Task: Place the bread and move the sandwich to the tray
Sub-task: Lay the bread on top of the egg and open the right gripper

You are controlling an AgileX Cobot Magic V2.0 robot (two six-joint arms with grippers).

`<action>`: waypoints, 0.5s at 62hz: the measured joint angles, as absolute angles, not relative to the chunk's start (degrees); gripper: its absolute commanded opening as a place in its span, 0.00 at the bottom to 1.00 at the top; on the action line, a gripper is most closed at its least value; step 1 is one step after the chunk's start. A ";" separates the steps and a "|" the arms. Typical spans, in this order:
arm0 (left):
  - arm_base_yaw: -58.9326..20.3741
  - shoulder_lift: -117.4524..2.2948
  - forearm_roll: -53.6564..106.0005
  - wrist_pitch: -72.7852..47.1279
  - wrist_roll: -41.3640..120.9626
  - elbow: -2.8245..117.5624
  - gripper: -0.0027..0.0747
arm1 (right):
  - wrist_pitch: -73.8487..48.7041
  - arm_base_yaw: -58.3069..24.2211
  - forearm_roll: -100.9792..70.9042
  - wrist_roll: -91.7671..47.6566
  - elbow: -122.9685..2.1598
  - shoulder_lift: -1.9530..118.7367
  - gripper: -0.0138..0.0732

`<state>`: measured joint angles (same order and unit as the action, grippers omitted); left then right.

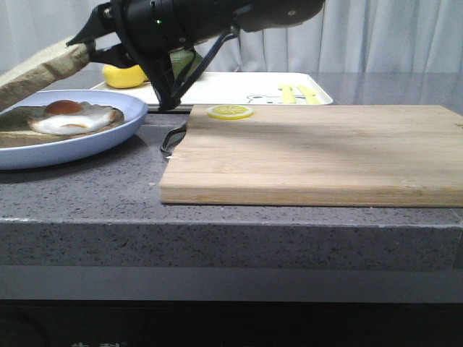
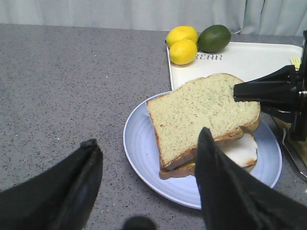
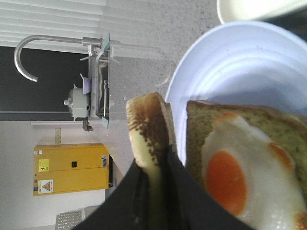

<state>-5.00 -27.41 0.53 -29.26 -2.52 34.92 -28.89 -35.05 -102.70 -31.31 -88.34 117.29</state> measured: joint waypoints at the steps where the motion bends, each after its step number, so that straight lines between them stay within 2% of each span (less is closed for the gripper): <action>1: -5.00 -27.41 0.53 -29.26 -2.52 34.92 0.57 | -29.06 -35.05 -102.81 -31.31 -88.34 117.52 0.13; 31: -5.00 -27.41 0.53 -29.16 -2.52 34.92 0.57 | -35.98 -32.73 -98.82 -31.08 -88.34 118.15 0.13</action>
